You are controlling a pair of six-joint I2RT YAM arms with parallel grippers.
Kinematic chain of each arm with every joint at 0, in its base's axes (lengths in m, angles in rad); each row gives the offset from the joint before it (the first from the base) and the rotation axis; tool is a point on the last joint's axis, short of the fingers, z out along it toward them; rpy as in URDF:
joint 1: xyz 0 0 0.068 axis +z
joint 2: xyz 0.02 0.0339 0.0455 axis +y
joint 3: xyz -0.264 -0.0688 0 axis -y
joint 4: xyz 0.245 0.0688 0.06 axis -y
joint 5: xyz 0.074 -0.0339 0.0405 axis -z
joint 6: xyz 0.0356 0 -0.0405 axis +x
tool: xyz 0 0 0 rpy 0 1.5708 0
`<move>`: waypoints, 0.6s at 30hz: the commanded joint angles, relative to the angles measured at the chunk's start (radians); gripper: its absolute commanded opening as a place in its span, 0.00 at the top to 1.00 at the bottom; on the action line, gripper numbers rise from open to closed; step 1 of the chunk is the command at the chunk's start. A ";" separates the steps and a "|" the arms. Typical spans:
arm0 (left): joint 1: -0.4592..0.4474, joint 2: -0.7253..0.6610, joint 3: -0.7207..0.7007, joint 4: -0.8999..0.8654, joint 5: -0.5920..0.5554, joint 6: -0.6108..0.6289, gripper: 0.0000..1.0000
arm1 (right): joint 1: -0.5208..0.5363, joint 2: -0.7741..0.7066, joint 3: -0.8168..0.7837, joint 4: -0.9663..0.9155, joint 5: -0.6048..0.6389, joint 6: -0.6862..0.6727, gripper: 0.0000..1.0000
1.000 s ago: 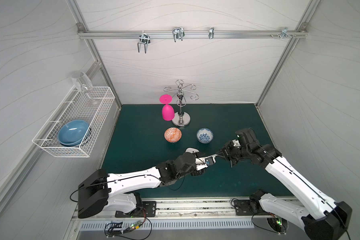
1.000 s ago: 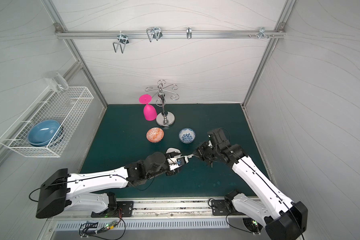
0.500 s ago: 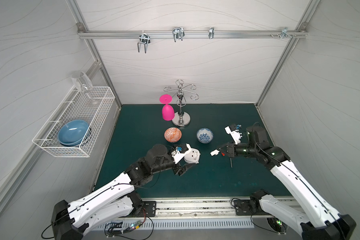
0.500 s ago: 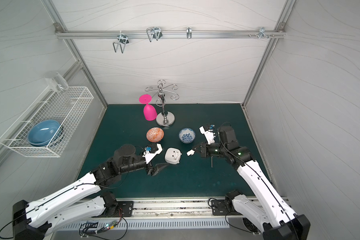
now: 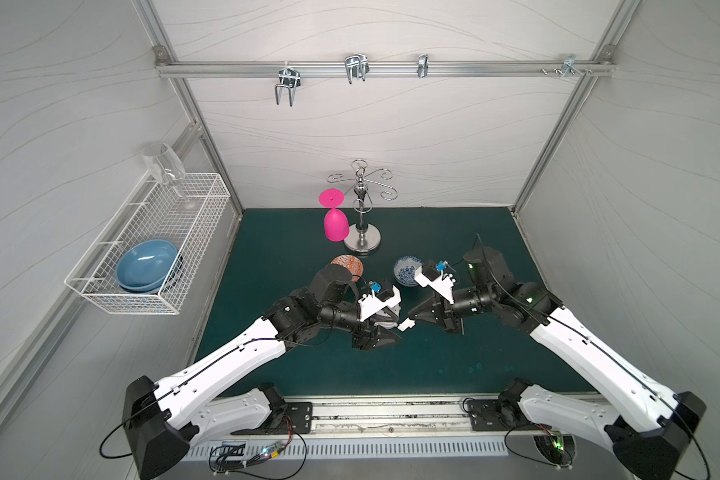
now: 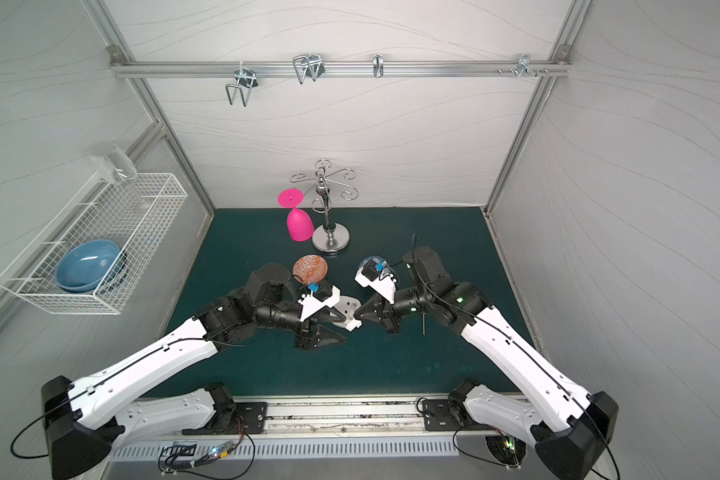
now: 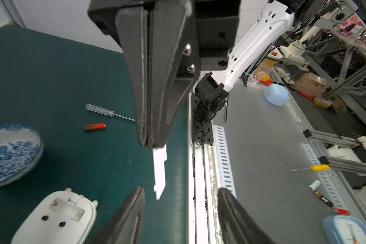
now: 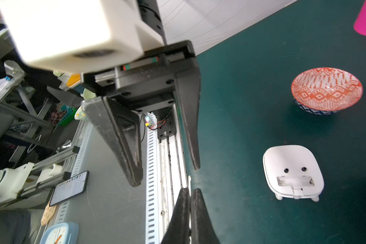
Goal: Remove the battery from the alarm
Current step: Pick up the cover from the center of the board.
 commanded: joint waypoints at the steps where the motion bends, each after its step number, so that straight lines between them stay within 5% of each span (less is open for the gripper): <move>1: 0.005 0.023 0.050 0.030 0.072 -0.009 0.46 | 0.022 0.019 0.037 -0.045 -0.035 -0.060 1.00; 10: 0.007 0.049 0.050 0.057 0.099 -0.022 0.84 | 0.037 0.025 0.061 -0.053 -0.024 -0.072 1.00; 15: 0.008 0.067 0.050 0.077 0.113 -0.036 1.00 | 0.039 0.027 0.064 -0.054 -0.023 -0.072 0.99; 18: 0.007 0.074 0.051 0.081 0.117 -0.040 1.00 | 0.038 0.023 0.067 -0.061 -0.008 -0.070 0.91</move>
